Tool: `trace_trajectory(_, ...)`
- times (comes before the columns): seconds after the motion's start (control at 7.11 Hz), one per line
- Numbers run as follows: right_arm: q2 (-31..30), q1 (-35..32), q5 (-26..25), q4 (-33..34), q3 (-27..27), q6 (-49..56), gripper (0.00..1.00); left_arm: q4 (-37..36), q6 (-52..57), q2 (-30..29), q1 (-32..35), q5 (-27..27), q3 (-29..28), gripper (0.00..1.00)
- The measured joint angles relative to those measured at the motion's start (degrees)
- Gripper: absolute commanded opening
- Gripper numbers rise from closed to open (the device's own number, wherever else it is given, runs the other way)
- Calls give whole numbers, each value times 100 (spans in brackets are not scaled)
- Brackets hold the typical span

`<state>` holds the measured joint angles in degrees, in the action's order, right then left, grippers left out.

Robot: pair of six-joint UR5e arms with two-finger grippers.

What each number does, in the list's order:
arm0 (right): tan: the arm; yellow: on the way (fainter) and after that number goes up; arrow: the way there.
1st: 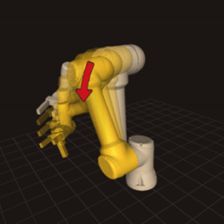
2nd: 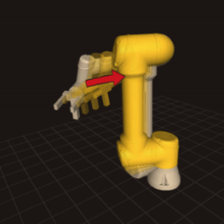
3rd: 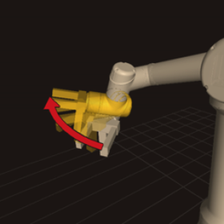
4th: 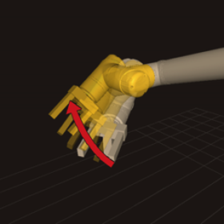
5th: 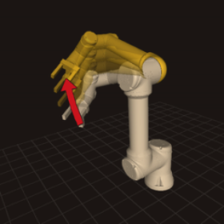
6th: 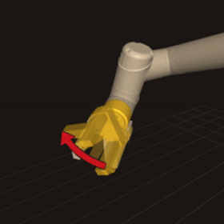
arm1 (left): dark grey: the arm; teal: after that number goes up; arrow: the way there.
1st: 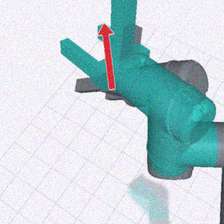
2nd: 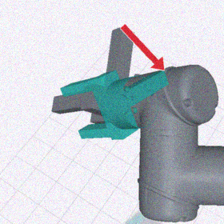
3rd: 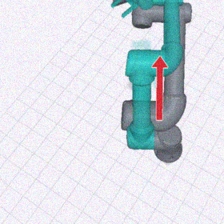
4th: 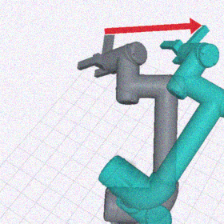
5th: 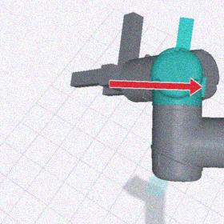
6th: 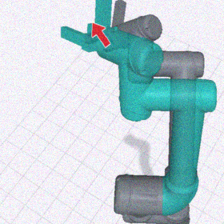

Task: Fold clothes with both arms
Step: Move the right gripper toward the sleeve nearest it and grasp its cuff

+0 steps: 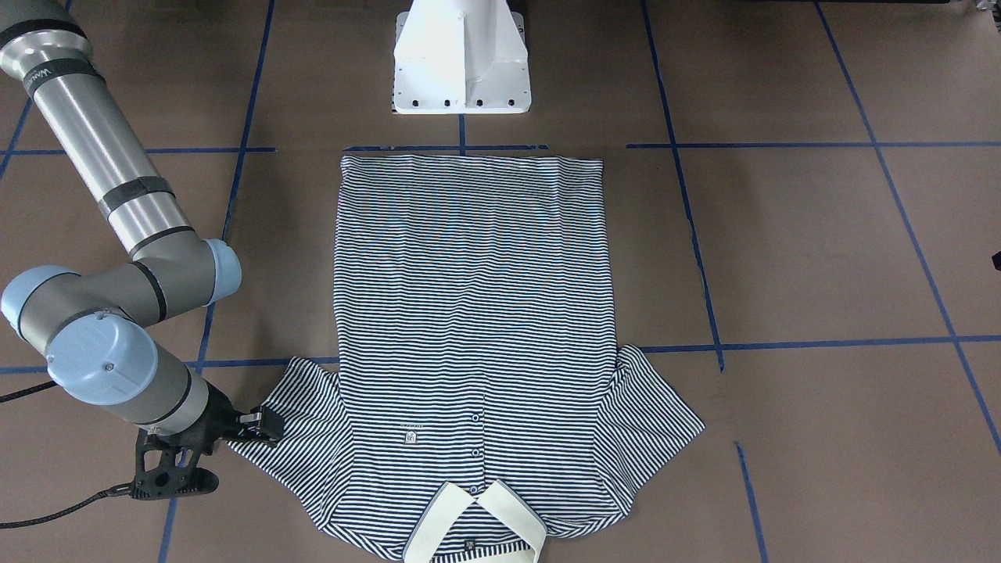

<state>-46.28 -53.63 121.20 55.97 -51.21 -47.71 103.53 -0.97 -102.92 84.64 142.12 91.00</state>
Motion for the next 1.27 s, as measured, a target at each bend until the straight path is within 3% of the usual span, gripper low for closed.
trace_trajectory(0.14,-22,-7,9,-4,-13,4,96,0,-2,0,0,0,-1,100)
trace_trajectory(0.56,-182,-16,26,1,-251,-5,76,0,-6,8,2,0,-4,100)
trace_trajectory(0.98,-235,-11,13,26,-314,-9,73,0,-9,9,14,2,9,100)
trace_trajectory(1.13,-238,-9,11,33,-313,-5,64,0,-11,9,16,4,15,100)
trace_trajectory(1.27,-240,-8,10,36,-312,-5,36,0,-14,9,17,2,19,100)
